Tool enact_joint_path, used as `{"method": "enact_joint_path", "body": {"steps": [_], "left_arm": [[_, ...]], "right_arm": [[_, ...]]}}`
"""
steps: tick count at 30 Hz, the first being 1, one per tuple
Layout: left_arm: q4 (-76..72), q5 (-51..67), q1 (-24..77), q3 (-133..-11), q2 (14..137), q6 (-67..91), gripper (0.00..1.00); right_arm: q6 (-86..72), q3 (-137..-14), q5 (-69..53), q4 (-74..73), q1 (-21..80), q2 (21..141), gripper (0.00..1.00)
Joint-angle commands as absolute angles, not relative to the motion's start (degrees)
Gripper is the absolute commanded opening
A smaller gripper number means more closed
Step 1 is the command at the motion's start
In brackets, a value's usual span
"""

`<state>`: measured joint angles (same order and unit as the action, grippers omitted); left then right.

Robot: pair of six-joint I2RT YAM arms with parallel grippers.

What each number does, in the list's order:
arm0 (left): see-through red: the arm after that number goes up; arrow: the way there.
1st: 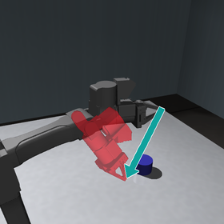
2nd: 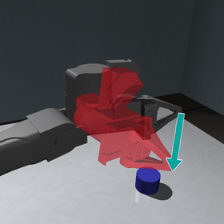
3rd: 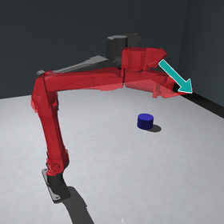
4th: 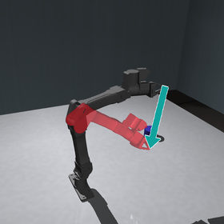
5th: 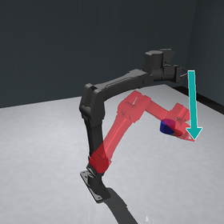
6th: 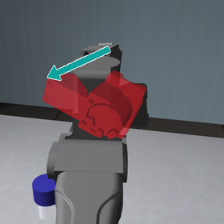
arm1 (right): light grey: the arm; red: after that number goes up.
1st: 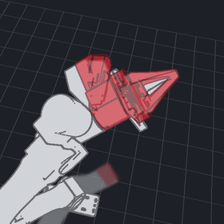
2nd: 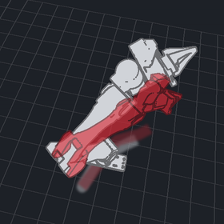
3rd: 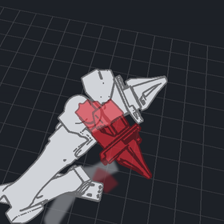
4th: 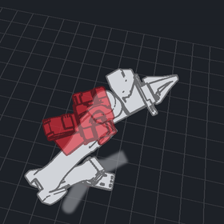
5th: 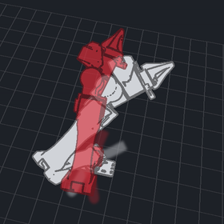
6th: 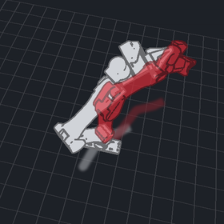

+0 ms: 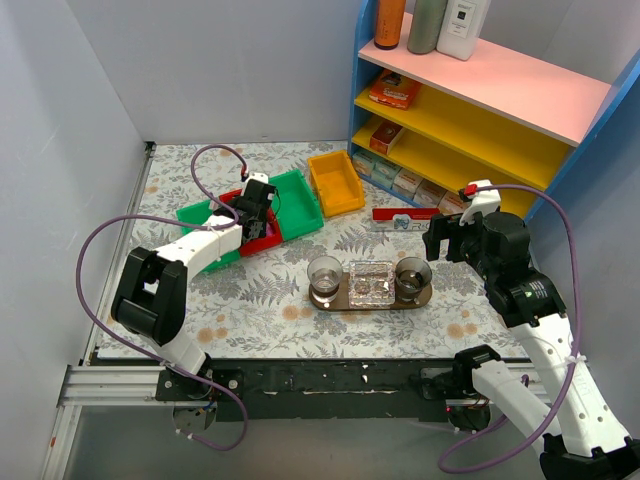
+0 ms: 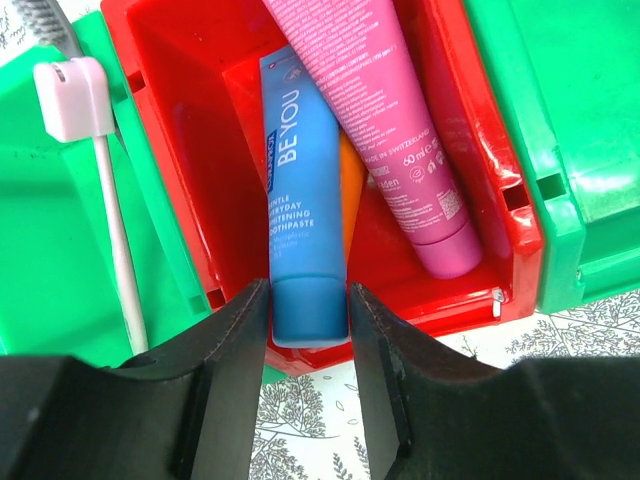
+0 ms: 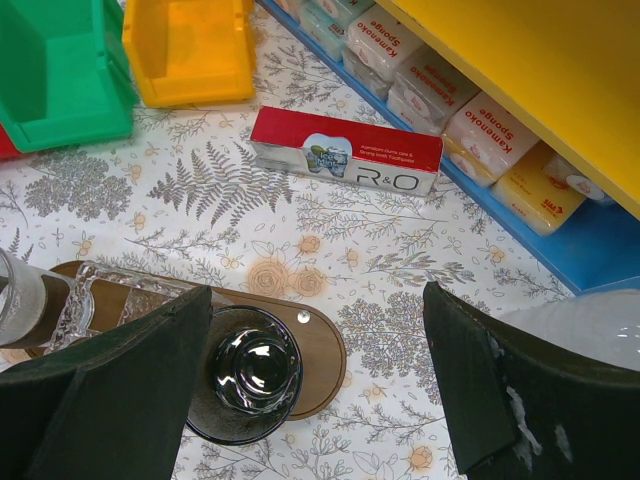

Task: Prepare toiletry sets of a toothbrush and toothpaste on the tray

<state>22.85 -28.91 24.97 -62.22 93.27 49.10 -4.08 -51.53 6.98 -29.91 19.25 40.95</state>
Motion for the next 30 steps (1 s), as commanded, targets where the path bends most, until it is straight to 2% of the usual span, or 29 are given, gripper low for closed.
{"method": "enact_joint_path", "body": {"steps": [1, 23, 30], "left_arm": [[24.6, -29.7, 25.3, -61.8, 91.9, 49.8, 0.39], [23.7, -29.7, 24.9, -62.5, 95.8, 49.0, 0.38], [22.9, -30.7, 24.7, -62.8, 95.6, 48.6, 0.25]], "right_arm": [[-3.5, -51.2, 7.6, -28.7, 19.2, 40.3, 0.93], [-3.8, -50.8, 7.8, -28.8, 19.2, 39.5, 0.92], [-4.0, -50.6, 7.6, -28.7, 19.2, 39.4, 0.92]]}}
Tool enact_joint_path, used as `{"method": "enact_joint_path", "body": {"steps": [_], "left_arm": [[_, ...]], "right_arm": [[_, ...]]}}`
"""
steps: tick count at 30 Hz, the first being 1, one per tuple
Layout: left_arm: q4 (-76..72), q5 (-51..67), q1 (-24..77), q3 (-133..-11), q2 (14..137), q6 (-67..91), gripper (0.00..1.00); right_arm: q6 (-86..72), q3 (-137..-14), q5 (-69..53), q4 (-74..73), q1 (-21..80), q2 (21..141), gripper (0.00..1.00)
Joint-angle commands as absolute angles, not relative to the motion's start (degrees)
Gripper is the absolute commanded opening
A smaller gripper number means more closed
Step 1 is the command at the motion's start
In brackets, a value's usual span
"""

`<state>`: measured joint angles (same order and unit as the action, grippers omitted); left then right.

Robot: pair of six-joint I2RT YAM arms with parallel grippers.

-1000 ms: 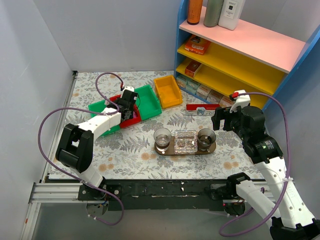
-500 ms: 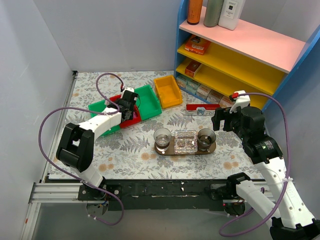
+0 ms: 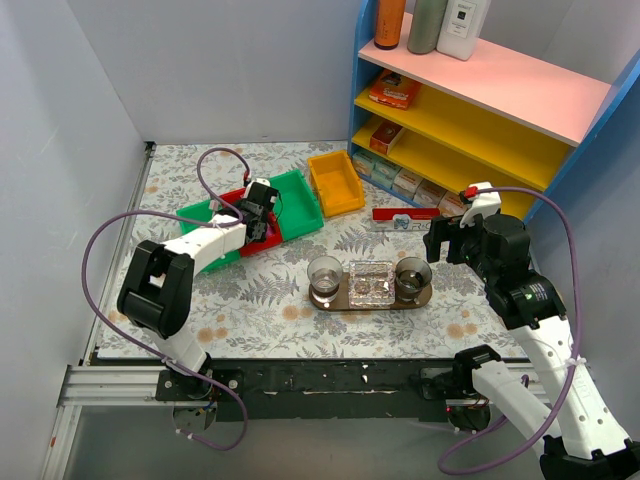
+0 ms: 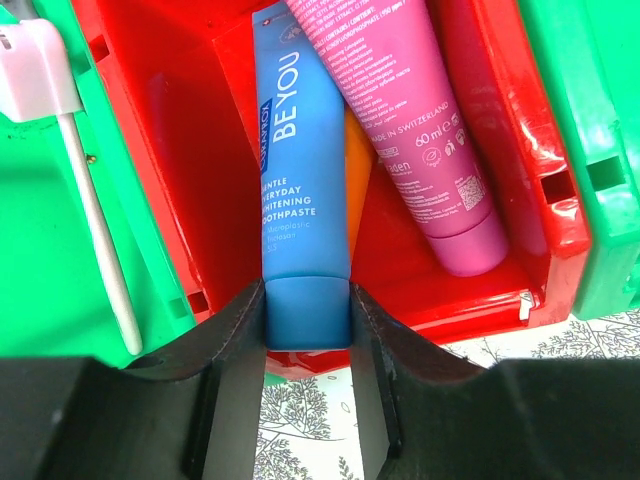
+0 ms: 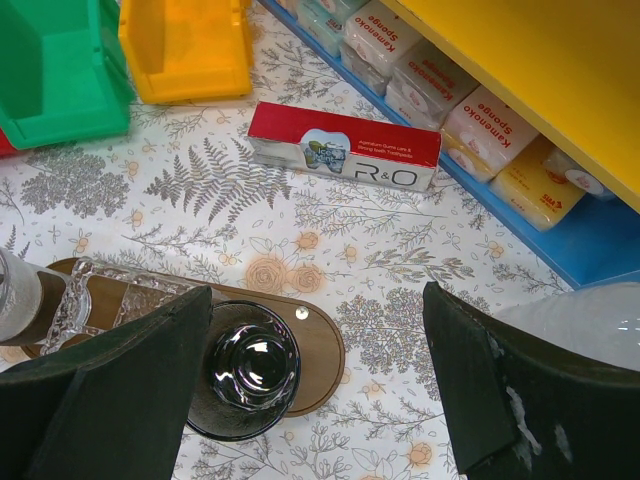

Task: Prepare toiletry sets of a toothbrush and toothpaste on the tray

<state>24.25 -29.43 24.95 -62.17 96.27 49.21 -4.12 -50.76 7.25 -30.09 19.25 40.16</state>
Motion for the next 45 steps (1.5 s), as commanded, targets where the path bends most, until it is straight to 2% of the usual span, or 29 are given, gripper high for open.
{"method": "enact_joint_path", "body": {"steps": [1, 8, 17, 27, 35, 40, 45], "left_arm": [[22.7, -30.8, 24.8, -62.7, 95.4, 48.6, 0.24], [22.2, -32.1, 24.8, -61.8, 91.3, 47.6, 0.0], [14.2, -33.2, 25.3, -55.0, 78.1, 43.9, 0.0], [9.6, -26.5, 25.5, -48.3, 65.6, 43.7, 0.0], [0.9, -13.7, 25.5, -44.2, 56.0, 42.5, 0.0], [-1.8, -6.1, 25.5, -42.7, 55.0, 42.8, 0.0], [-5.0, 3.5, 25.5, -41.2, 53.4, 43.9, 0.0]], "right_arm": [[-4.0, -50.6, 7.5, -28.8, 19.2, 39.5, 0.92], [-4.0, -51.4, 7.5, -29.0, 19.2, 40.1, 0.92], [-4.4, -53.3, 6.2, -29.2, 19.2, 41.6, 0.91], [-4.6, -56.4, 3.9, -29.8, 19.2, 43.1, 0.88], [-7.6, -57.7, -3.7, -26.8, 19.2, 46.1, 0.84], [-13.3, -59.9, -9.6, -23.4, 19.4, 50.3, 0.81], [-19.2, -60.0, -13.9, -16.4, 21.2, 54.1, 0.81]]}}
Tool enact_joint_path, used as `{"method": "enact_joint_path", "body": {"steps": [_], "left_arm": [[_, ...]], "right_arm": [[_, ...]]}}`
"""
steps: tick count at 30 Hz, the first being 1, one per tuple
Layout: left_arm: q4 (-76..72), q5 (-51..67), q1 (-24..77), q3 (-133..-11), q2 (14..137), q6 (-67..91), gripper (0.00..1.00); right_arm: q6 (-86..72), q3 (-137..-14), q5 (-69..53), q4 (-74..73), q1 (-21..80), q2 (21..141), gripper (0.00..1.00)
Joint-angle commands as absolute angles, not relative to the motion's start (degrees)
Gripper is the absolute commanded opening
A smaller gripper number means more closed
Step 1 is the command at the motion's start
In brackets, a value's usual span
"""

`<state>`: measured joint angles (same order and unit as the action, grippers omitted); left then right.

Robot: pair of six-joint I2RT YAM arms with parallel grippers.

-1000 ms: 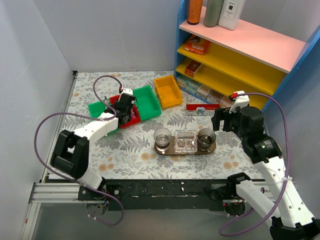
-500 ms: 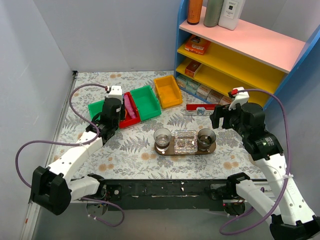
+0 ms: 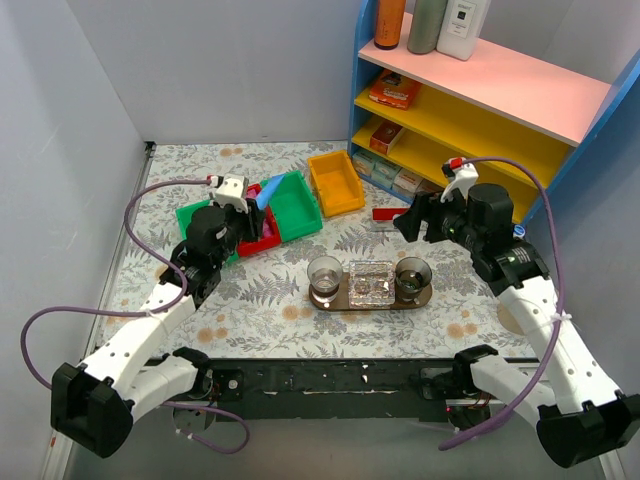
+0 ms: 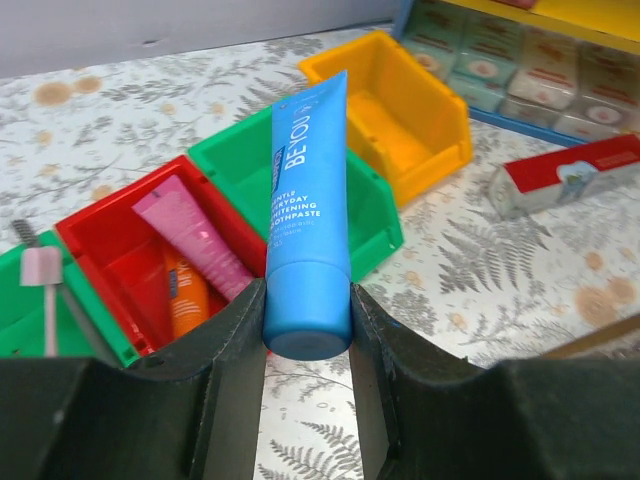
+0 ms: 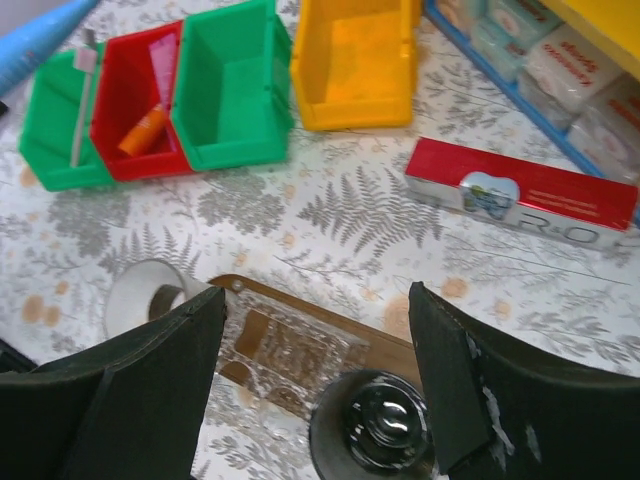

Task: Prepare toiletry sets of a toothbrush and toothpaste on the tray

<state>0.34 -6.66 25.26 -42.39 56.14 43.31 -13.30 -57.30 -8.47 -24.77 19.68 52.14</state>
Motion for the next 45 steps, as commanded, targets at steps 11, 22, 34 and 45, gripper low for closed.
{"method": "enact_joint_path", "body": {"steps": [11, 22, 34, 45], "left_arm": [[-9.8, 15.9, 25.6, -37.6, 50.4, 46.4, 0.0], [-11.1, 19.2, 26.5, -36.8, 50.2, 47.7, 0.0], [-11.2, 18.8, 28.7, -36.4, 50.1, 47.3, 0.0], [-11.2, 17.8, 29.9, -36.1, 49.9, 46.3, 0.0]], "right_arm": [[-30.6, -64.7, -17.3, -1.5, 28.0, 69.0, 0.84], [-40.6, -69.0, -19.8, 8.3, 30.4, 80.7, 0.83], [-46.2, -68.7, -18.9, 12.9, 33.1, 86.3, 0.79], [-49.7, -67.6, -18.4, 16.0, 33.5, 87.0, 0.65]]}}
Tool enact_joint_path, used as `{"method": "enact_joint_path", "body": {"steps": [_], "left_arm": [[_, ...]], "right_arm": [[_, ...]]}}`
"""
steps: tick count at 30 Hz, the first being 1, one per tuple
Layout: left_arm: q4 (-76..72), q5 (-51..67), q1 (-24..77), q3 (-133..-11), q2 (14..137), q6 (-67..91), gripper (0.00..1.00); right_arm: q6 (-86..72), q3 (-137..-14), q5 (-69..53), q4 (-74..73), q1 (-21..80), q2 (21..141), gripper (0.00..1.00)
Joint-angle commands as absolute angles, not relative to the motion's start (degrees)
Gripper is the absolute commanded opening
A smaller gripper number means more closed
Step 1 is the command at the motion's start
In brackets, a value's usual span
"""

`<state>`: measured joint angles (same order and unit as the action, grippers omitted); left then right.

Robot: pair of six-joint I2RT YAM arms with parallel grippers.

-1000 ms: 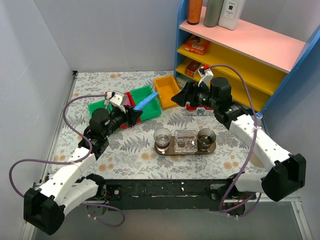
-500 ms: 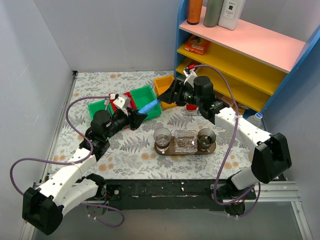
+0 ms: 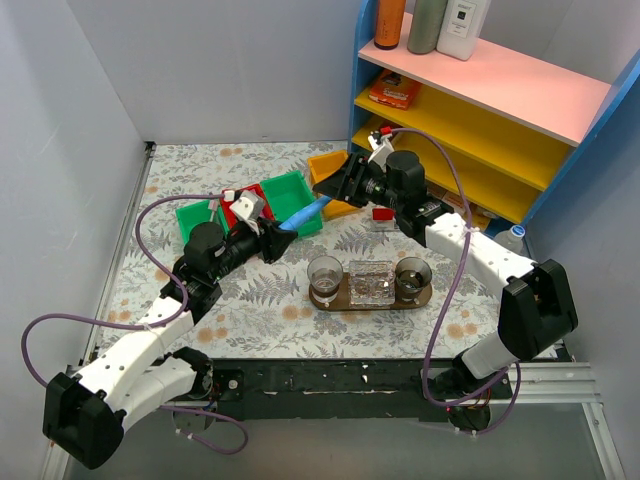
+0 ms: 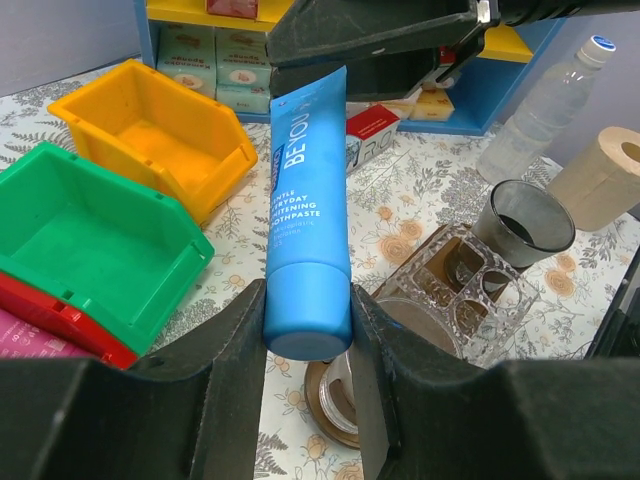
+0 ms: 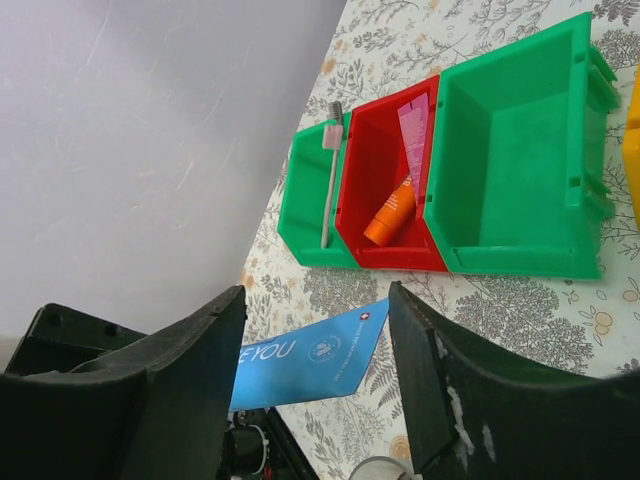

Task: Prepare toiletry sets of a toothbrush and toothpaste on the tray

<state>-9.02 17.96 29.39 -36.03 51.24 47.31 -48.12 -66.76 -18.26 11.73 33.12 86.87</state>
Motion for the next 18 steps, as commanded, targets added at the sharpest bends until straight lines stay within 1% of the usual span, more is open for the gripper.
{"method": "enact_joint_path", "body": {"steps": [1, 3, 9, 10, 11, 14, 18], "left_arm": [[-11.2, 17.7, 30.0, -36.0, 50.0, 46.1, 0.0], [-11.2, 17.2, 30.1, -35.9, 50.0, 46.0, 0.0], [-11.3, 15.8, 30.8, -35.7, 49.3, 45.5, 0.0], [-11.7, 15.1, 30.8, -35.5, 48.8, 45.4, 0.0], [-11.9, 14.7, 30.9, -35.2, 48.5, 45.3, 0.0], [-12.2, 12.8, 31.4, -34.5, 47.4, 44.7, 0.0], [-12.5, 11.2, 31.7, -34.2, 47.1, 43.9, 0.0]], "right_arm": [[-50.1, -67.3, -18.4, 16.3, 33.5, 86.9, 0.63], [-50.3, -67.1, -18.7, 16.3, 33.6, 87.0, 0.56], [-50.3, -66.4, -18.8, 16.2, 34.2, 87.0, 0.52], [-50.3, -66.4, -18.7, 16.1, 34.3, 87.1, 0.52], [-50.4, -66.2, -18.7, 15.9, 34.3, 87.1, 0.57], [-51.1, -65.7, -18.7, 15.9, 34.4, 87.3, 0.64], [-51.6, -65.6, -18.7, 16.3, 34.8, 87.5, 0.65]]}}
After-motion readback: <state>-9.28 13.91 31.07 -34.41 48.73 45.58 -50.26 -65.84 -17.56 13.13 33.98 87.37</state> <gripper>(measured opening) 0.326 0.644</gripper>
